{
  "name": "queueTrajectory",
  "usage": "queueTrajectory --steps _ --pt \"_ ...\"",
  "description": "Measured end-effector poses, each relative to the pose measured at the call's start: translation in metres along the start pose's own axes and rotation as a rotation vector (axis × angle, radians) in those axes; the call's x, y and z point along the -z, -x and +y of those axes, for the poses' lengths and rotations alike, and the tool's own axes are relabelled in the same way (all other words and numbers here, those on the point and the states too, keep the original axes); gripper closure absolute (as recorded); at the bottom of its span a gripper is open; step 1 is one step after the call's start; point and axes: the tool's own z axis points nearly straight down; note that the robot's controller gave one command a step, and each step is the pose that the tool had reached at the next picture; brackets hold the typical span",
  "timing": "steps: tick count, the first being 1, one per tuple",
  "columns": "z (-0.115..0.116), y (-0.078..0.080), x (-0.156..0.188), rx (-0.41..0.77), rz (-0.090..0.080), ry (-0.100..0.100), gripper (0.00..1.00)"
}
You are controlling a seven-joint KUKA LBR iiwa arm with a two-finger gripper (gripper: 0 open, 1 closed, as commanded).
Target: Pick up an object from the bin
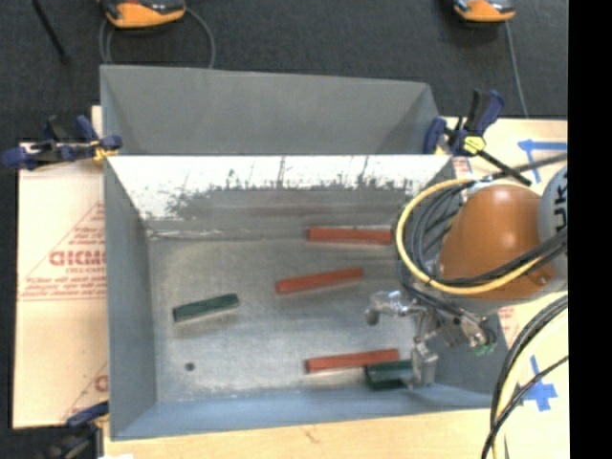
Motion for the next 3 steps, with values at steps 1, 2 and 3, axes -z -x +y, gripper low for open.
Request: queueTrajectory --steps 1,2,3 --pt "0.015 0.004 -0.042 0.080 -0.027 -0.014 0.00" --pt "0.015 0.002 -0.041 0.081 -0.017 -0.010 1.00" --pt "0.005 0.014 0.125 0.104 -0.016 -0.012 1.00"
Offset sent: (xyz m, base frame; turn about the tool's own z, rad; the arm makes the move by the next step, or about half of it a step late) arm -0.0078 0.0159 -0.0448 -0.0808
